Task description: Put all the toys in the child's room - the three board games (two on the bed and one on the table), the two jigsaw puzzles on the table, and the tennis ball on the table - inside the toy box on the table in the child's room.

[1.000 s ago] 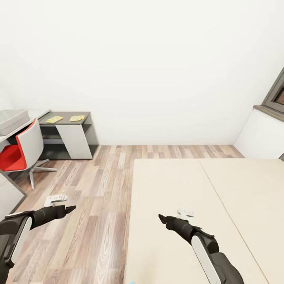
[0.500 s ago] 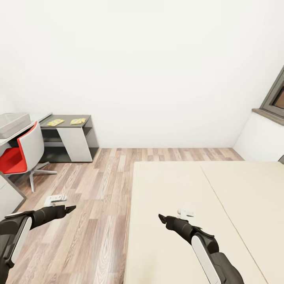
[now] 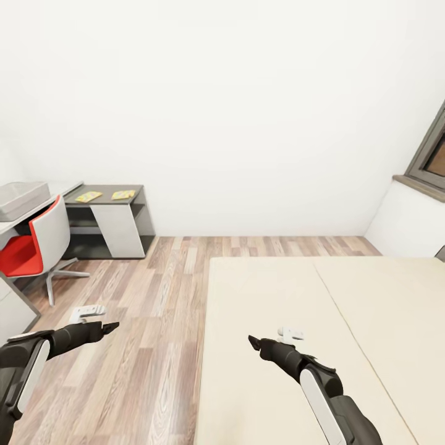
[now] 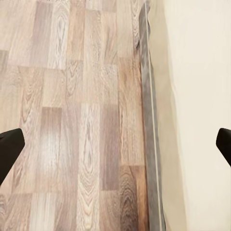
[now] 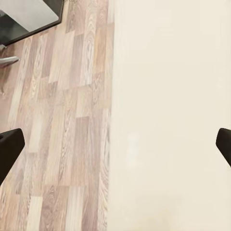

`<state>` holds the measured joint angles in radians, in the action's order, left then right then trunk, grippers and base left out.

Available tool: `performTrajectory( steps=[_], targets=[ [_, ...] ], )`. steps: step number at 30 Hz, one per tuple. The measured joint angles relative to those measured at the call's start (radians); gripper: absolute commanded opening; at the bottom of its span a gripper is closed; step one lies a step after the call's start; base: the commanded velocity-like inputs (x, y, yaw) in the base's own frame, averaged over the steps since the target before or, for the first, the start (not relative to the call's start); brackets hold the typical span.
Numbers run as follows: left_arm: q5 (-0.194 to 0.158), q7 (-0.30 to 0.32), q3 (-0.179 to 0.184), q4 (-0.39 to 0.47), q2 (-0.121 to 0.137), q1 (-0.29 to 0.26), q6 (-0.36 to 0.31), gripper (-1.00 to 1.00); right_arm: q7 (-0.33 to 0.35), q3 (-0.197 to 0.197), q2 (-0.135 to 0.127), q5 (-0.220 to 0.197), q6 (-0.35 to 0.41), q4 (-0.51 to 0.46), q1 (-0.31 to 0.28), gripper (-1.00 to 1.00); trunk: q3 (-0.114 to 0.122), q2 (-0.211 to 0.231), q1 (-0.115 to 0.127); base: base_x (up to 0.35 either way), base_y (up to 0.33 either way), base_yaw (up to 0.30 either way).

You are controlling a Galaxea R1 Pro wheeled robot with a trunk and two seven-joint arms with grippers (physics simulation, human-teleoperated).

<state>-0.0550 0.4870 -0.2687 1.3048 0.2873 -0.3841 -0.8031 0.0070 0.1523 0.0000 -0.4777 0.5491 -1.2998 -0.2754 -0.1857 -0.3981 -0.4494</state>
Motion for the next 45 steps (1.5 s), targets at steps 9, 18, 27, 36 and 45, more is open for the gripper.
performTrajectory(
  steps=[9,18,27,36,45],
  targets=[
    [0.0,0.0,0.0,0.0,0.001,0.0,0.0,1.0,0.0,0.0,0.0,0.0,0.0,0.0,0.0,1.0,0.015,0.0,0.0,0.0,0.0,0.024],
    [0.0,0.0,0.0,0.0,0.0,0.0,0.001,1.0,0.0,0.0,0.0,0.0,0.0,0.0,0.0,1.0,0.03,0.0,0.0,0.0,0.0,0.063],
    [0.0,0.001,-0.001,0.0,0.001,0.0,0.001,1.0,0.0,-0.001,0.0,0.0,0.0,0.0,0.0,1.0,0.045,0.0,0.0,0.0,0.0,0.065],
    [-0.001,0.001,-0.002,0.0,0.001,0.0,0.001,1.0,0.0,-0.001,0.0,0.0,0.0,0.0,0.0,1.0,0.06,0.0,0.0,0.0,0.043,0.066],
    [-0.001,0.001,-0.002,0.0,0.001,0.0,0.001,1.0,0.0,-0.002,0.0,0.0,0.0,0.0,0.0,1.0,0.067,0.0,0.0,0.0,0.141,0.031]
  ],
)
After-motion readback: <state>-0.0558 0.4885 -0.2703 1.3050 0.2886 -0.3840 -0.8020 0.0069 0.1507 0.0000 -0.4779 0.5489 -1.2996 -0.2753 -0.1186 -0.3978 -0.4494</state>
